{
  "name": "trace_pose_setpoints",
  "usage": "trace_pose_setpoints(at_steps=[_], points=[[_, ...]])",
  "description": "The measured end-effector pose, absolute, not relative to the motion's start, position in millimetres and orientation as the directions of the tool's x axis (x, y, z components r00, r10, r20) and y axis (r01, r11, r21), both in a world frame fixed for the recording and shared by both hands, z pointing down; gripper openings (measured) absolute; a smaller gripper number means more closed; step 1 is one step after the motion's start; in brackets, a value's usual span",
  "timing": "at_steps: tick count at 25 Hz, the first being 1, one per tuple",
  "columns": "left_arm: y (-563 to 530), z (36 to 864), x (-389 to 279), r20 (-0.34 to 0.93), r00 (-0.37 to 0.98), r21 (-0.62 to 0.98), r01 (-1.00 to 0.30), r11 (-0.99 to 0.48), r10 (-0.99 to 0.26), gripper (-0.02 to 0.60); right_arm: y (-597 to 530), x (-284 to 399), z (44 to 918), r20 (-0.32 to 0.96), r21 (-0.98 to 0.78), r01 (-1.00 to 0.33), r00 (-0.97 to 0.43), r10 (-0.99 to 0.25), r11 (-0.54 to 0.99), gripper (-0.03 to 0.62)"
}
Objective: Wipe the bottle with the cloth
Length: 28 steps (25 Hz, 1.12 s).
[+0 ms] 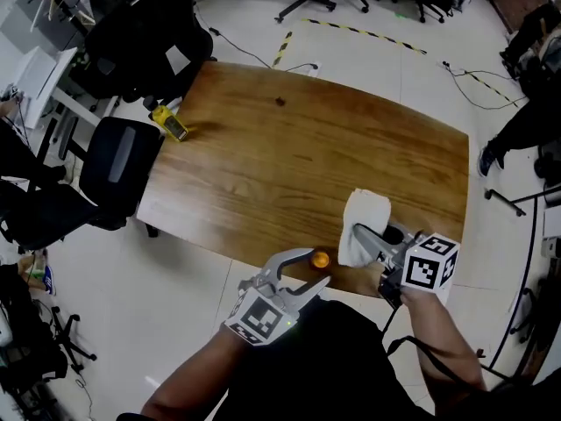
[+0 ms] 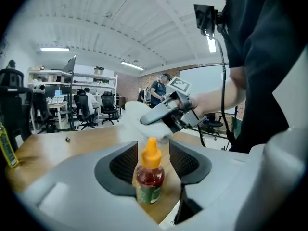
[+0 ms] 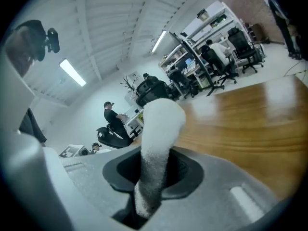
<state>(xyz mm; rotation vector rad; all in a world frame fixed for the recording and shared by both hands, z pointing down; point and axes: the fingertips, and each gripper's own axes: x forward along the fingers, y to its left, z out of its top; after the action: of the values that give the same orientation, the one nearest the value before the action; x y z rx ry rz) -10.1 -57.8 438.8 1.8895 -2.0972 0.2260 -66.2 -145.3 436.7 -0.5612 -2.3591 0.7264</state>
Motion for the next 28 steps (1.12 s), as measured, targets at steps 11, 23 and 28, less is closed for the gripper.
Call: trace_pose_setpoints(at_steps=[11, 23, 28], points=[[-51, 416, 10, 0.359, -0.232, 0.013, -0.967, 0.254, -0.904, 0.218, -148, -39, 381, 0.407, -0.52, 0.322, -0.721, 0.561, 0.791, 0.075], [-64, 434, -6, 0.401, -0.456, 0.066, -0.851, 0.522, -0.795, 0.219, -62, -140, 434, 0.44, -0.603, 0.657, -0.198, 0.876, 0.452, 0.075], [-71, 441, -13, 0.413, -0.523, 0.05, -0.805, 0.592, -0.746, 0.218, -28, -146, 456, 0.403, -0.695, 0.642, -0.024, 0.915, 0.323, 0.075]])
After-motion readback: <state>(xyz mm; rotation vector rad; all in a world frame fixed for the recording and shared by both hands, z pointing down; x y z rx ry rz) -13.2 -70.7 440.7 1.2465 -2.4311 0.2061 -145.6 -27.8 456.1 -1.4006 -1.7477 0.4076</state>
